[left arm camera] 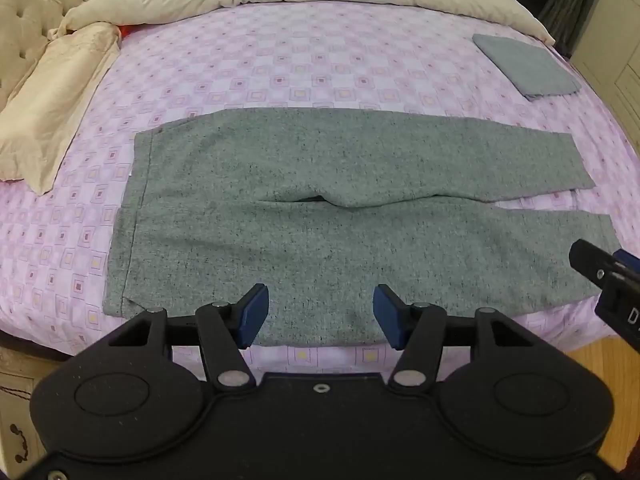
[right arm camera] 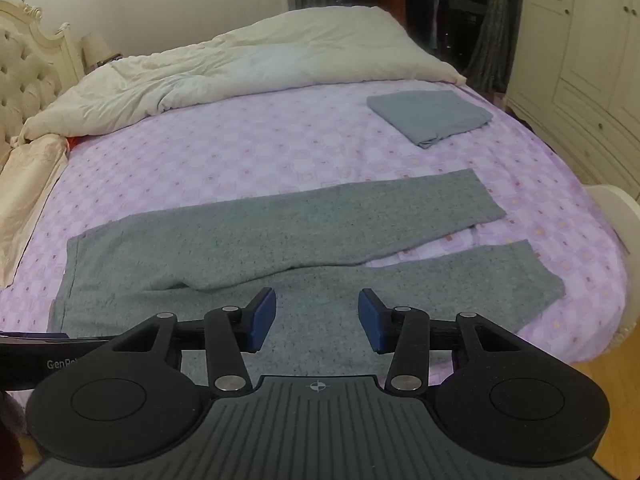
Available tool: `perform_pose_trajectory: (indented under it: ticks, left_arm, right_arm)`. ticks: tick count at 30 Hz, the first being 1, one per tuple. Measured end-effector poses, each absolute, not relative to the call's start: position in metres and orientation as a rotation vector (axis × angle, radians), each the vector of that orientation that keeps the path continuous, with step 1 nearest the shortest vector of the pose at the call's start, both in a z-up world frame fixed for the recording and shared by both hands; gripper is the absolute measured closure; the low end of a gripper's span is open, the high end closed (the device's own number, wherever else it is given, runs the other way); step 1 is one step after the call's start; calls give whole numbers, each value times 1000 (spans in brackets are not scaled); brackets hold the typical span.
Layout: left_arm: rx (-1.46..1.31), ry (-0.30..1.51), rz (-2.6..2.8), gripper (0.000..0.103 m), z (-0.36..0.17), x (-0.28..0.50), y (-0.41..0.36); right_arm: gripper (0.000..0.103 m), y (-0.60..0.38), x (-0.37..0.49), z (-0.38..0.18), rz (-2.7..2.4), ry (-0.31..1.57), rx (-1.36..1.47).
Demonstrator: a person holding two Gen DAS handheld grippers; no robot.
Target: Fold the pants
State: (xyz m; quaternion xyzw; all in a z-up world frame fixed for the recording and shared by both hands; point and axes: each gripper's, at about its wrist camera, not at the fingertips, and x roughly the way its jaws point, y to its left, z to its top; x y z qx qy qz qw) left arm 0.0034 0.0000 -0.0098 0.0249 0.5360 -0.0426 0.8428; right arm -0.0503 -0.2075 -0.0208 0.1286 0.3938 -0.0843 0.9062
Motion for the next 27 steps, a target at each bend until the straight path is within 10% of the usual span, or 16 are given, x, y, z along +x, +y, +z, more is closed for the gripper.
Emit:
perform_pose_trajectory:
  ticks: [27]
  left_arm:
    - [67,1150,-75,41,-12,2,3]
  right_arm:
    - [65,-202,-53,-25,-120,827,273]
